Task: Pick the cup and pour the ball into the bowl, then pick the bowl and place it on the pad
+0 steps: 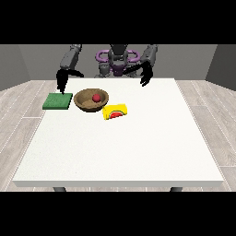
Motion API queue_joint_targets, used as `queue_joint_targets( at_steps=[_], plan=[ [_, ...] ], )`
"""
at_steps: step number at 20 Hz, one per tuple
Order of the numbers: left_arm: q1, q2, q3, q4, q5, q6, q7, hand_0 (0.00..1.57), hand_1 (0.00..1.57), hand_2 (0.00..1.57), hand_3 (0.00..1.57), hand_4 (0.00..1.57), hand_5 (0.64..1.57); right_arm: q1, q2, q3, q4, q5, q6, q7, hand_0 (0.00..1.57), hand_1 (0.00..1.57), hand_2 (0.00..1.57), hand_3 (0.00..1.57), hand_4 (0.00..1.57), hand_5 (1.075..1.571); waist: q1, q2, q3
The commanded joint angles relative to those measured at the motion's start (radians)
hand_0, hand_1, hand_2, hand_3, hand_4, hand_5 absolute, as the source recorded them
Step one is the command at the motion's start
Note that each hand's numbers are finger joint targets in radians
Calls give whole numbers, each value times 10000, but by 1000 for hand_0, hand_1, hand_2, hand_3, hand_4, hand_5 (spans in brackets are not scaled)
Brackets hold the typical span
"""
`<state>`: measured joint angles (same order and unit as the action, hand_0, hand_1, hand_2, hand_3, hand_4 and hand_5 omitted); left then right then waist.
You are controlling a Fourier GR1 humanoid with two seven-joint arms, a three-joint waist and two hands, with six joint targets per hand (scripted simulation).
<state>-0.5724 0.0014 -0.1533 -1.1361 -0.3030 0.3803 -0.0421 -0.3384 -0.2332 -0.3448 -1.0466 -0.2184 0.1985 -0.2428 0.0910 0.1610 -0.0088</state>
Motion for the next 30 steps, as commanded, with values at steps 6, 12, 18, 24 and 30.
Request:
queue_joint_targets(
  at_steps=[6, 12, 18, 24, 30],
  plan=[
    [1566, 433, 501, -880, 1747, -1995, -2543, 0, 0, 0, 0, 0, 1564, -638, 253, -363, 1545, -30, -641, -1296, 0, 0, 0, 0, 315, 1569, 708, 632, 92],
    [1537, 835, 778, -1920, 2063, -2689, -950, 0, 0, 0, 0, 0, 1564, -1156, -239, -511, 3281, -21, -708, -1355, 0, 0, 0, 0, 244, 1566, 756, -44, 95],
    [1809, 904, 696, -2374, 1803, -2831, -1326, 0, 0, 0, 0, 0, 1566, -2098, -393, -470, 4635, 26, -732, -2059, 0, 0, 0, 0, 116, 1563, 894, 556, 95],
    [1648, 1257, 1299, -2297, 1901, -2963, -1912, 0, 0, 0, 0, 0, 1566, -2585, 21, -312, 5104, 5, -938, -2521, 0, 0, 0, 0, 139, 1565, 639, 913, 93],
    [1228, 1228, 908, -3182, 2122, -3356, -1250, 0, 0, 0, 0, 470, 1564, -1115, -232, 16, 5838, 1357, -3762, -2160, 1571, 1571, 1571, 1088, 850, 1505, 1725, 1407, 67]
  ],
)
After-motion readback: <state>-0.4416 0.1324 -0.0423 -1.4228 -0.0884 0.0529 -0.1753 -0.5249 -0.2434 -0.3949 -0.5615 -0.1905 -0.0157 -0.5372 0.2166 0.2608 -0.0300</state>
